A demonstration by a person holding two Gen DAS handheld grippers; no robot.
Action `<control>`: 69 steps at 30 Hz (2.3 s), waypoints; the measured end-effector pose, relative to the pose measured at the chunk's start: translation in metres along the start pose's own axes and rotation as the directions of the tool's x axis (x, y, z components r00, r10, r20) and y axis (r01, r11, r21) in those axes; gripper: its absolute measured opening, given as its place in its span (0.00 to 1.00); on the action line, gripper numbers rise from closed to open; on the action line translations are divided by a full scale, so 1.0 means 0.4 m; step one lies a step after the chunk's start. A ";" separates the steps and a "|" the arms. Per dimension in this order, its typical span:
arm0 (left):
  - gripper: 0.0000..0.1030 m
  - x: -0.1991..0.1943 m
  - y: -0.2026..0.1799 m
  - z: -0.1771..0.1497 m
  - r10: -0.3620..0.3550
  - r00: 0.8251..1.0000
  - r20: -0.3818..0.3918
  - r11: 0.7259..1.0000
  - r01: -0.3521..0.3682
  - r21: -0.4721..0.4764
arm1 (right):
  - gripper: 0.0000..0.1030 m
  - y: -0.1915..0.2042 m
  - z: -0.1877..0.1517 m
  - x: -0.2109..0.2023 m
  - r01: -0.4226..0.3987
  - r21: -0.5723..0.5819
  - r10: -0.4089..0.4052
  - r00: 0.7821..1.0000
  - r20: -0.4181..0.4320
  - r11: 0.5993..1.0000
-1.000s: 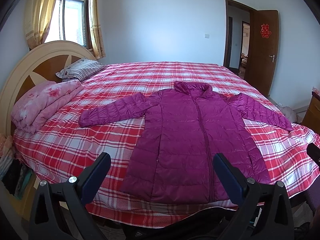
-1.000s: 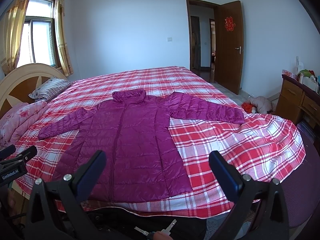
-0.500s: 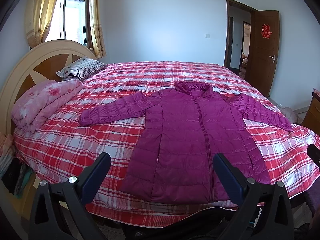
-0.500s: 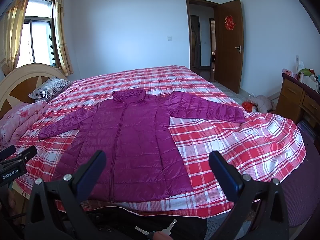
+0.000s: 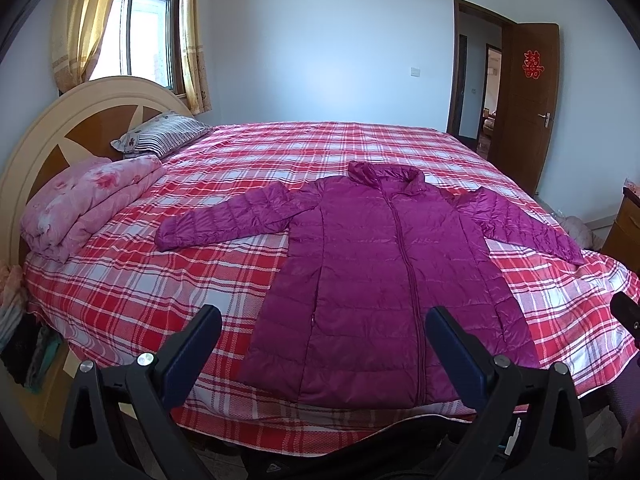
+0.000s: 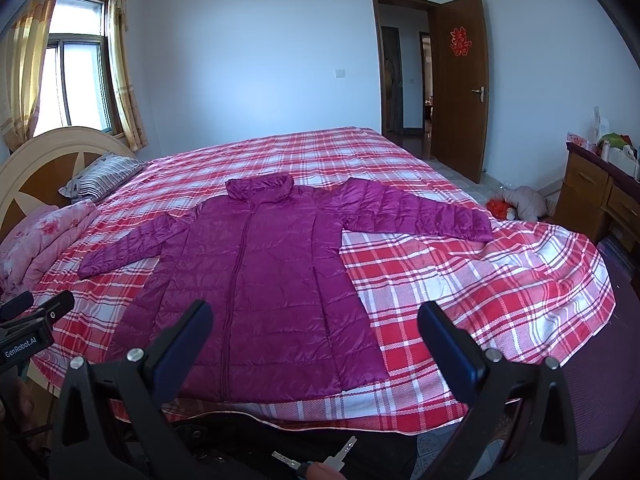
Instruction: Fold large clothes
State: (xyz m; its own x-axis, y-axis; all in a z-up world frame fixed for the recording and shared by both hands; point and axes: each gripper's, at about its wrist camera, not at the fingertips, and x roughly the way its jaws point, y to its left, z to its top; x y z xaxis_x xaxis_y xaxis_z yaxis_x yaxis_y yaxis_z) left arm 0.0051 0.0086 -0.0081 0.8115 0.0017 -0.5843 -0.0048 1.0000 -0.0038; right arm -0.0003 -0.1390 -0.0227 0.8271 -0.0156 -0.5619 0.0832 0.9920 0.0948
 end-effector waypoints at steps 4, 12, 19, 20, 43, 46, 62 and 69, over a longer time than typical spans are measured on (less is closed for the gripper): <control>0.99 0.003 0.000 -0.001 -0.013 1.000 -0.004 1.000 0.013 -0.003 | 1.00 0.000 -0.002 0.003 -0.007 0.006 0.007 1.000 -0.007 1.000; 0.99 0.031 -0.004 -0.007 -0.082 0.996 -0.039 0.997 0.082 -0.012 | 1.00 -0.020 0.004 0.020 -0.069 0.033 0.069 0.997 -0.024 0.997; 0.99 0.122 -0.035 -0.039 -0.209 0.963 -0.170 0.978 0.210 -0.010 | 1.00 -0.035 -0.019 0.085 -0.153 0.052 0.155 0.986 -0.056 0.987; 0.99 0.135 -0.034 -0.038 -0.232 0.957 -0.176 0.972 0.233 -0.015 | 1.00 -0.037 -0.023 0.108 -0.168 0.045 0.171 0.982 -0.076 0.985; 0.99 0.694 -0.066 0.231 0.025 0.999 -0.038 0.996 -0.022 0.086 | 0.67 -0.712 0.183 0.605 0.179 0.456 -0.081 0.971 -0.227 0.872; 0.99 0.758 -0.062 0.247 0.070 0.997 -0.030 0.995 -0.067 0.071 | 0.62 -0.781 0.197 0.653 0.237 0.466 -0.122 0.957 -0.262 0.852; 0.99 1.002 0.026 0.237 0.181 0.972 -0.148 0.981 -0.190 -0.044 | 0.45 -0.909 0.234 0.865 0.355 0.385 -0.170 0.883 -0.437 0.852; 0.99 1.016 0.054 0.224 0.140 0.973 -0.182 0.982 -0.160 -0.104 | 0.16 -0.856 0.274 0.840 0.328 0.299 -0.202 0.902 -0.382 0.896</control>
State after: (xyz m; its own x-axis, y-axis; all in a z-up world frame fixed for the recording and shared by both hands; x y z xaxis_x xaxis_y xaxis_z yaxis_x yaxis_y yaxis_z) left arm 0.3873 0.0312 -0.1731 0.6829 0.1404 -0.7169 -0.1958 0.9806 0.0056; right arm 0.3100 -0.4978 -0.1539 0.5167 -0.1669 -0.8397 0.5118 0.8465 0.1467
